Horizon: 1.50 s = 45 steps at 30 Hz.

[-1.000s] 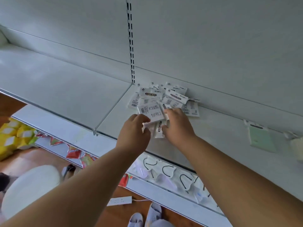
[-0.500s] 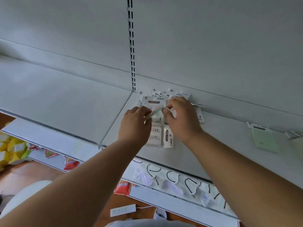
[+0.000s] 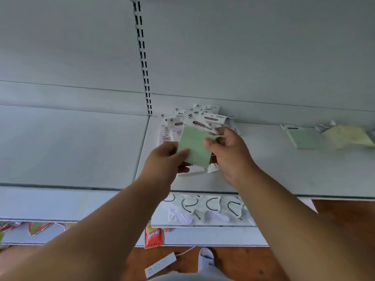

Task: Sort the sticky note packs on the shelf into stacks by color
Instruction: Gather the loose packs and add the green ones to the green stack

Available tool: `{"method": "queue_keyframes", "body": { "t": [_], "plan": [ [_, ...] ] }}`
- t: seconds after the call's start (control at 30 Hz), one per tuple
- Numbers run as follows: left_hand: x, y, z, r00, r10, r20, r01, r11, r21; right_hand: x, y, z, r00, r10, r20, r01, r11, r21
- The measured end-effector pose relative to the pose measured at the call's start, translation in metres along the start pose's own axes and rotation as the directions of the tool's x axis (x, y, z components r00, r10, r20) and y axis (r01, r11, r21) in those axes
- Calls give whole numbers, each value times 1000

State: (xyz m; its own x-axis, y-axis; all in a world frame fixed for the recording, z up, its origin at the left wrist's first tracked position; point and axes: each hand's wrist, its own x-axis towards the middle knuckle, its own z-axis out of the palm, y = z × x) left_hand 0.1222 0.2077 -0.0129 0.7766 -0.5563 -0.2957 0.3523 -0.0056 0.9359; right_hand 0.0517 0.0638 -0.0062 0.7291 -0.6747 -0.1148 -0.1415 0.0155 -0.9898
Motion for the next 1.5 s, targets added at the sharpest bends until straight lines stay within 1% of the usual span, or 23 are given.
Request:
{"method": "queue_keyframes", "body": {
  "t": [0.13,0.23,0.27,0.4,0.53,0.63,0.73,0.83,0.97,1.07,1.17,1.23,1.3,1.4,1.5],
  "plan": [
    [-3,-7,8,986,-32,165,21,997,73,-12,5,-20,997,10,-73,-13,999,-35],
    [5,-10,24,976,-59,211,42,996,84,-19,4,-42,994,26,-104,-26,1000,1],
    [9,-11,32,973,-62,223,39,994,107,-20,5,-51,992,25,-122,-27,999,-17],
    [22,-20,80,959,-56,277,-5,976,216,-20,10,-96,959,2,-285,-49,986,-159],
    [28,-28,143,942,-70,328,-31,956,293,-14,14,-156,886,-47,-461,-117,940,-320],
    [38,-36,191,932,-107,346,-20,939,343,2,21,-206,854,-99,-511,-162,883,-441],
    [52,-45,237,941,-109,321,-29,917,398,27,28,-251,848,-123,-516,-174,854,-490],
    [66,-54,285,971,-76,226,-38,887,460,56,30,-292,872,-135,-470,-159,831,-533],
    [89,-63,336,998,-25,51,-8,826,563,90,23,-331,948,-48,-314,-174,749,-639],
    [111,-66,364,998,64,-18,-34,724,689,115,21,-349,969,-45,-242,-136,720,-680],
    [121,-68,381,991,101,-93,11,619,785,130,26,-357,986,-38,-164,-94,686,-722],
    [122,-73,385,986,120,-113,27,559,829,131,32,-360,993,-53,-110,-55,610,-791],
    [120,-78,386,982,152,-114,13,544,839,127,41,-361,997,-61,-57,-15,537,-844],
    [112,-82,384,983,169,-69,-30,522,853,118,53,-362,1000,-22,-16,-1,563,-826],
    [108,-81,383,985,168,-34,-62,531,845,111,57,-361,997,-69,40,72,556,-828]
  ]
}}
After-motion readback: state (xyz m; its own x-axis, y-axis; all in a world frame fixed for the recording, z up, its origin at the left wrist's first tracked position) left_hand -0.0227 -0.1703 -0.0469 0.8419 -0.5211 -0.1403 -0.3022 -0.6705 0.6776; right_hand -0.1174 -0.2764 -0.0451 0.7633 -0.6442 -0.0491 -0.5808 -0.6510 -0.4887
